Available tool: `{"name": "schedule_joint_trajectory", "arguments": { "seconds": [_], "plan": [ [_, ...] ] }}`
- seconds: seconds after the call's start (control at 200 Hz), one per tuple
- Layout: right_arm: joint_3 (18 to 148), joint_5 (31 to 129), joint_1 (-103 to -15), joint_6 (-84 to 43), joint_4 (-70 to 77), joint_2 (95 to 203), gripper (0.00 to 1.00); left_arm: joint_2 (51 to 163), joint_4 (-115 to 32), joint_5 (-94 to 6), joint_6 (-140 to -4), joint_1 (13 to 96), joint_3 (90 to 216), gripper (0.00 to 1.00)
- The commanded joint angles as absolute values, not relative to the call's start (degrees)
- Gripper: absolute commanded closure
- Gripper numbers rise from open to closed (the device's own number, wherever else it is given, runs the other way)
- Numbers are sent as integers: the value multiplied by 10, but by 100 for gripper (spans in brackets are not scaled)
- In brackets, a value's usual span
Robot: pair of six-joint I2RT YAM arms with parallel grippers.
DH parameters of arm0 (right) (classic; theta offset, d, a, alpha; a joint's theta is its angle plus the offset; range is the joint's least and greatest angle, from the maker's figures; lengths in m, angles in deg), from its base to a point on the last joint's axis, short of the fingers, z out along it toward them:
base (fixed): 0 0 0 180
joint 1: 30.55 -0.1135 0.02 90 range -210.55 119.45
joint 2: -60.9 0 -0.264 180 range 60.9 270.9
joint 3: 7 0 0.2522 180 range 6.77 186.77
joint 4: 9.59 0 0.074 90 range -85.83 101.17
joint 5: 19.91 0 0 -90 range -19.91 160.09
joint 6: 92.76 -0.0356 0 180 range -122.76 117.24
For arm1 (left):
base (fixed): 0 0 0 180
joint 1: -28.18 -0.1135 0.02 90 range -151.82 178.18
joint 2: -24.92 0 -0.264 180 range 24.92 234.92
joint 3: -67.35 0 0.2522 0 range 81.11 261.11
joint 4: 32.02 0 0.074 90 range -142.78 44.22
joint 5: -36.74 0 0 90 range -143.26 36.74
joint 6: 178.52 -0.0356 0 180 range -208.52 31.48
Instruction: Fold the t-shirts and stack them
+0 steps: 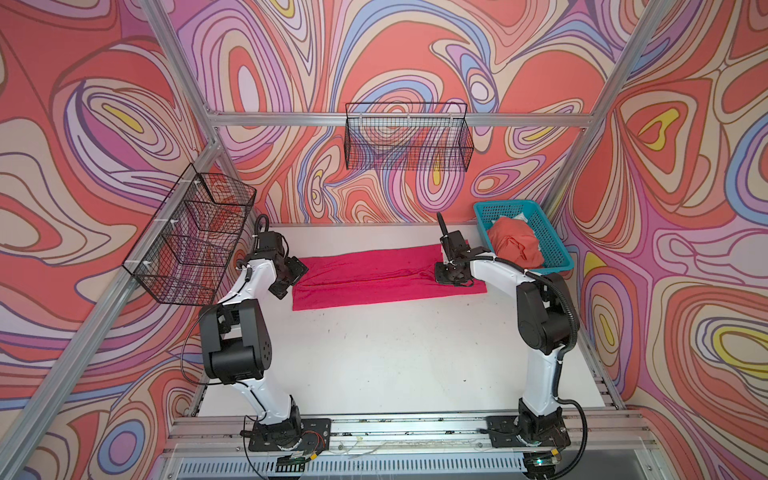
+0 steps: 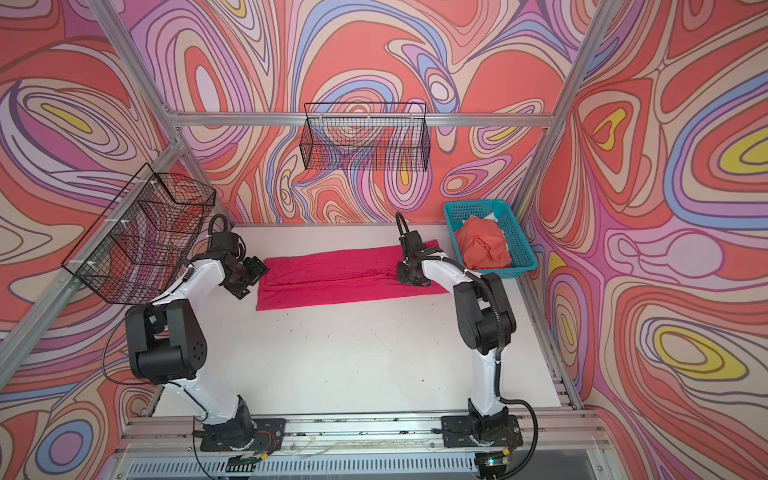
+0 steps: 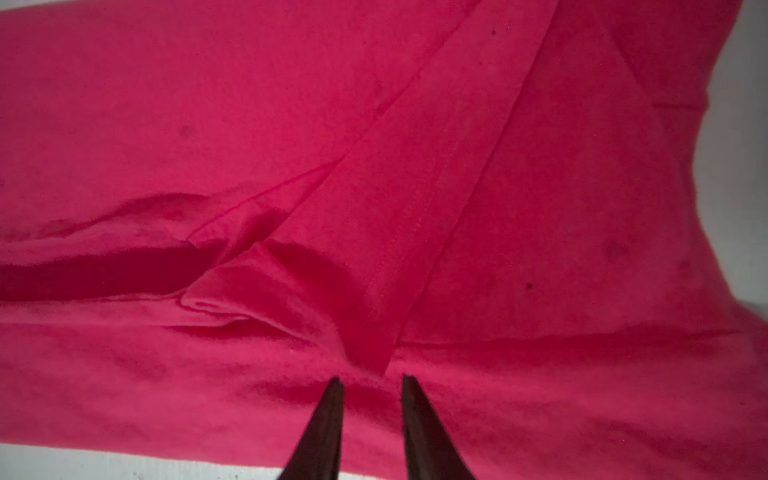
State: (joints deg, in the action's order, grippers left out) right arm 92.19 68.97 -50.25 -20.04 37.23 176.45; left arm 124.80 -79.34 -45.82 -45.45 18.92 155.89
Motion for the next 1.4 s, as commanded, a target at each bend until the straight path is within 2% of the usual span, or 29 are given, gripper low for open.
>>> {"name": "schedule_joint_trajectory", "arguments": {
  "seconds": [0.0, 0.486, 0.646, 0.876, 1.016, 1.397],
  "plan": [
    [918, 679, -503, -167, 373, 1776, 73, 1242, -802, -461, -458, 190, 1559, 17],
    [940, 683, -509, -140, 379, 1808, 74, 1243, -802, -462, -458, 190, 1558, 17],
    [951, 672, -509, -135, 383, 1820, 78, 1243, -802, -463, -458, 190, 1558, 17],
    [957, 658, -509, -129, 381, 1816, 95, 1243, -802, -464, -459, 190, 1557, 17],
    [973, 655, -509, -121, 387, 1818, 100, 1244, -801, -463, -459, 190, 1558, 17],
    [1113, 632, -511, -83, 436, 1890, 100, 1249, -800, -461, -461, 190, 1557, 16]
  ]
}}
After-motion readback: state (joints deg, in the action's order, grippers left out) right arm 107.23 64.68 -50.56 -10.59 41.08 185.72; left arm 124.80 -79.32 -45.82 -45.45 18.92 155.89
